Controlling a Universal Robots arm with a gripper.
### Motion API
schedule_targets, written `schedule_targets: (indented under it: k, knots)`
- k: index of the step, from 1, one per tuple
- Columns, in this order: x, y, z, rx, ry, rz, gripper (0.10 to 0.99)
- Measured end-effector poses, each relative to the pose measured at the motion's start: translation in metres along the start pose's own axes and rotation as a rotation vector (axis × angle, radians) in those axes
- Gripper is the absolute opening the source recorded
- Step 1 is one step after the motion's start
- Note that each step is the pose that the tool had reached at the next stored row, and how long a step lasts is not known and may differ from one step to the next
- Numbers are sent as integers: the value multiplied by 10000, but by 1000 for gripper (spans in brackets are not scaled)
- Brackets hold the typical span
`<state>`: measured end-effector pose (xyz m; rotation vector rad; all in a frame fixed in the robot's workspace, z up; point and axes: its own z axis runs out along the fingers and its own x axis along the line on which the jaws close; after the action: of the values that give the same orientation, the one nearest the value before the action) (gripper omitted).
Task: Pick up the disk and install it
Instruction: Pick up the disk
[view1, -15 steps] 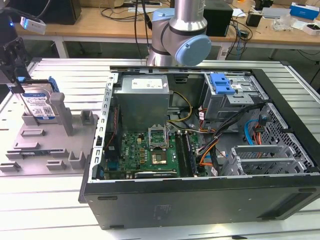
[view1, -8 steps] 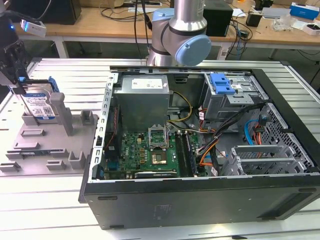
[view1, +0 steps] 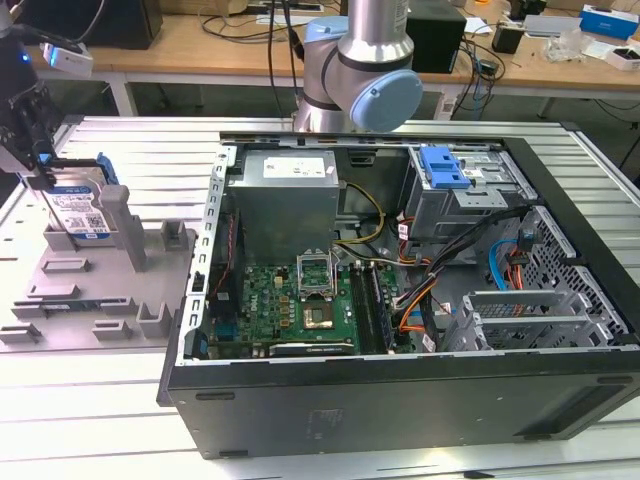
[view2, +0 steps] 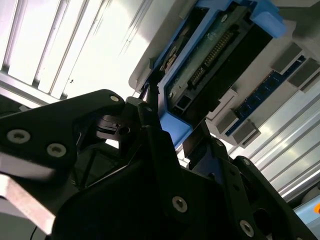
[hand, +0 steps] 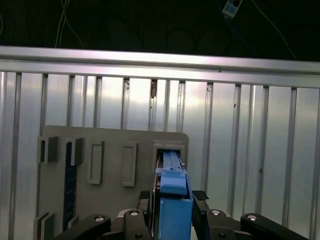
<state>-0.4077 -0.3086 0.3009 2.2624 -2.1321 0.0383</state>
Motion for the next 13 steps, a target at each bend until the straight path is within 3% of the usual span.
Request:
schedule_targets:
  k: [13]
  knots:
    - [11,2,18,-9,-1,211,451]
